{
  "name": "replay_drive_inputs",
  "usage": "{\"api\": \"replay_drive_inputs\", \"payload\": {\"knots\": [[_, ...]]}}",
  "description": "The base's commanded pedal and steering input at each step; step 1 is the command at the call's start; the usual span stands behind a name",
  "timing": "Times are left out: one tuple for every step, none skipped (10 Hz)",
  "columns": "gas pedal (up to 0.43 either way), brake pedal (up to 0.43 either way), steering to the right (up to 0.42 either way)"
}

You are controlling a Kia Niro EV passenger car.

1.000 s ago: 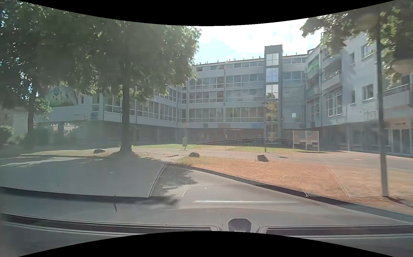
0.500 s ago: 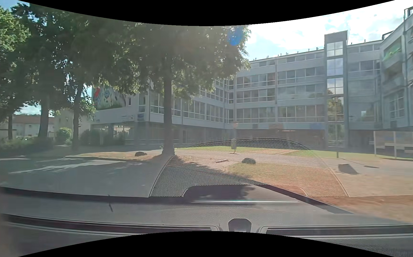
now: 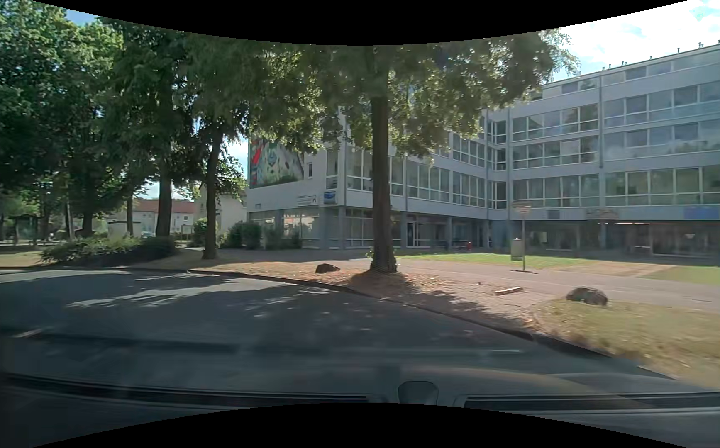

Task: Follow the waypoints while adhering to traffic rules and regulations

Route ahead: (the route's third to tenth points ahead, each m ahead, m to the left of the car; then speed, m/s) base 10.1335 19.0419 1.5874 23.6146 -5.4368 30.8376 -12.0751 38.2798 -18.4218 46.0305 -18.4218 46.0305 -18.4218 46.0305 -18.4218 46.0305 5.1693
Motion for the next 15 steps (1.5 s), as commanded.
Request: {"api": "replay_drive_inputs", "payload": {"knots": [[0.138, 0.006, -0.401], [0.138, 0.006, -0.403], [0.150, 0.006, -0.409], [0.150, 0.006, -0.416], [0.150, 0.006, -0.419], [0.150, 0.006, -0.419], [0.150, 0.006, -0.418], [0.150, 0.006, -0.417], [0.150, 0.006, -0.417], [0.150, 0.006, -0.417], [0.150, 0.006, -0.416], [0.150, 0.006, -0.414], [0.150, 0.006, -0.410], [0.150, 0.006, -0.403], [0.138, 0.006, -0.399]]}}
